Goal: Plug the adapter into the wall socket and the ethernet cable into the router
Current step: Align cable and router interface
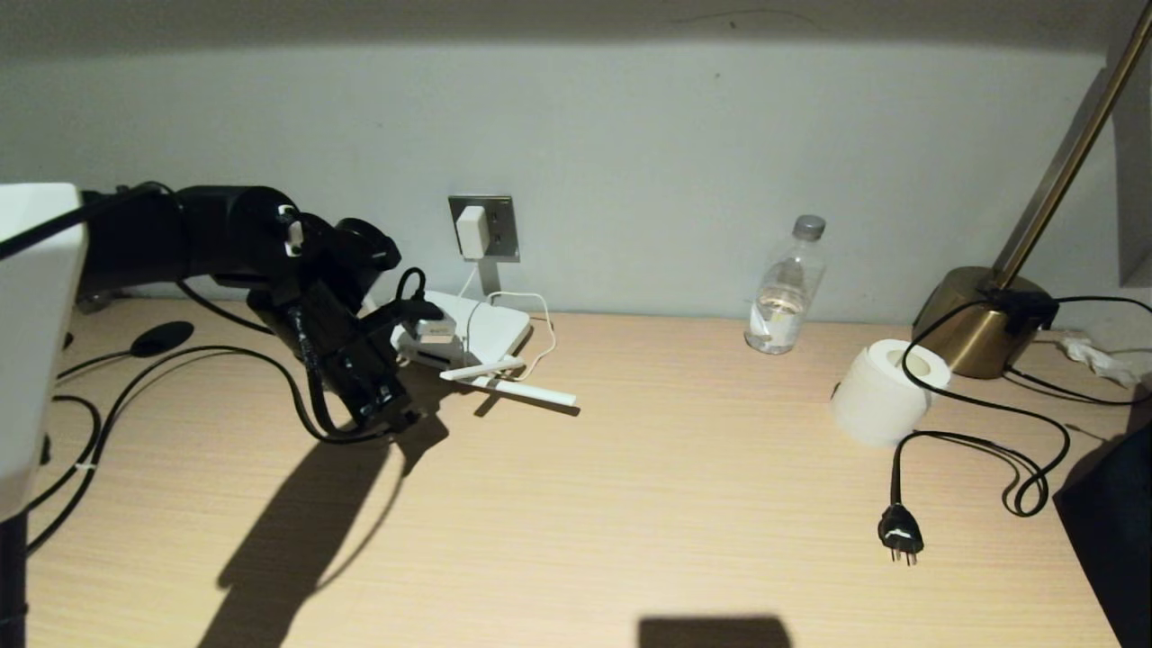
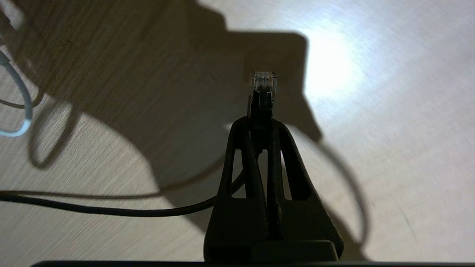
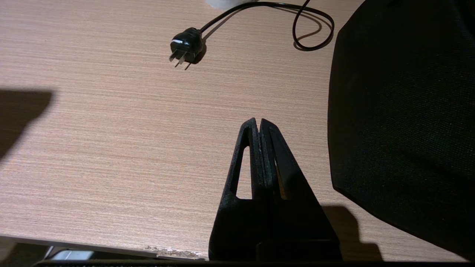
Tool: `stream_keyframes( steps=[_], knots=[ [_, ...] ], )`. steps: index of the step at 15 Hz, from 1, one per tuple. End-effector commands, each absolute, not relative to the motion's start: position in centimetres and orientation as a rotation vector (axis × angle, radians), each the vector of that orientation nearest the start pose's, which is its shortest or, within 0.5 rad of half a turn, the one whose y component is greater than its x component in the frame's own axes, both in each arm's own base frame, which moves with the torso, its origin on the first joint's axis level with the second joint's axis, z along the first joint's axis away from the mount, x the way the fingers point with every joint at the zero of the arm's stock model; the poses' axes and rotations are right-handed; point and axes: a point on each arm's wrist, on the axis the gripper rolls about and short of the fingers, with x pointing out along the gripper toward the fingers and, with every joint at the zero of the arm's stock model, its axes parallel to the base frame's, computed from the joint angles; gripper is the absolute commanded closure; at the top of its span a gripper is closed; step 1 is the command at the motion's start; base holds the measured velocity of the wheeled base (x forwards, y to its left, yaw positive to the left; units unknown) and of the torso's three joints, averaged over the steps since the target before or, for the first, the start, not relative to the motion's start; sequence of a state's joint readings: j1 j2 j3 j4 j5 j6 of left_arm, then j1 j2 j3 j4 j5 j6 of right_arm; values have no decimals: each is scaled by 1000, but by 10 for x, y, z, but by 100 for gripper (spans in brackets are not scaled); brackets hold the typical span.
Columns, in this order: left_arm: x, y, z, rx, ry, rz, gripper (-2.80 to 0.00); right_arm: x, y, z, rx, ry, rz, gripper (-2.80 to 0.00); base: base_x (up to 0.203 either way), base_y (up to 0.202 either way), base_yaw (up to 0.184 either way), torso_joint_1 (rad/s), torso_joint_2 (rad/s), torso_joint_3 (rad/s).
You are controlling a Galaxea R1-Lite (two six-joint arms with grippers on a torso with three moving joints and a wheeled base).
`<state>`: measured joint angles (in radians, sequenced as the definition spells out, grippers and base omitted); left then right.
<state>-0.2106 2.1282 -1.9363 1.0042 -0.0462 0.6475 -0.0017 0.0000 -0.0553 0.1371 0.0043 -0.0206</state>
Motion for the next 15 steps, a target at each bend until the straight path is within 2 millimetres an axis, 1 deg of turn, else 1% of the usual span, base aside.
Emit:
stream_keyframes(
  steps=[1,3,5,8,11,15],
  knots=[
    [386,-85,182,596,1123,-555,0,-27,0,77,-21,84,3,0,0,0,0,0,0,0],
    [391,-87,182,531,1100,-492,0,-28,0,77,-21,83,4,0,0,0,0,0,0,0],
    [390,-87,186,513,1092,-478,0,-27,0,77,-21,84,4,0,0,0,0,0,0,0],
    [391,-88,189,441,1073,-429,0,-28,0,77,-21,83,4,0,0,0,0,0,0,0],
    [387,-87,197,428,1058,-418,0,-27,0,77,-21,84,4,0,0,0,0,0,0,0],
    [390,-83,199,434,1035,-385,0,-28,0,77,-21,83,4,0,0,0,0,0,0,0]
  ],
)
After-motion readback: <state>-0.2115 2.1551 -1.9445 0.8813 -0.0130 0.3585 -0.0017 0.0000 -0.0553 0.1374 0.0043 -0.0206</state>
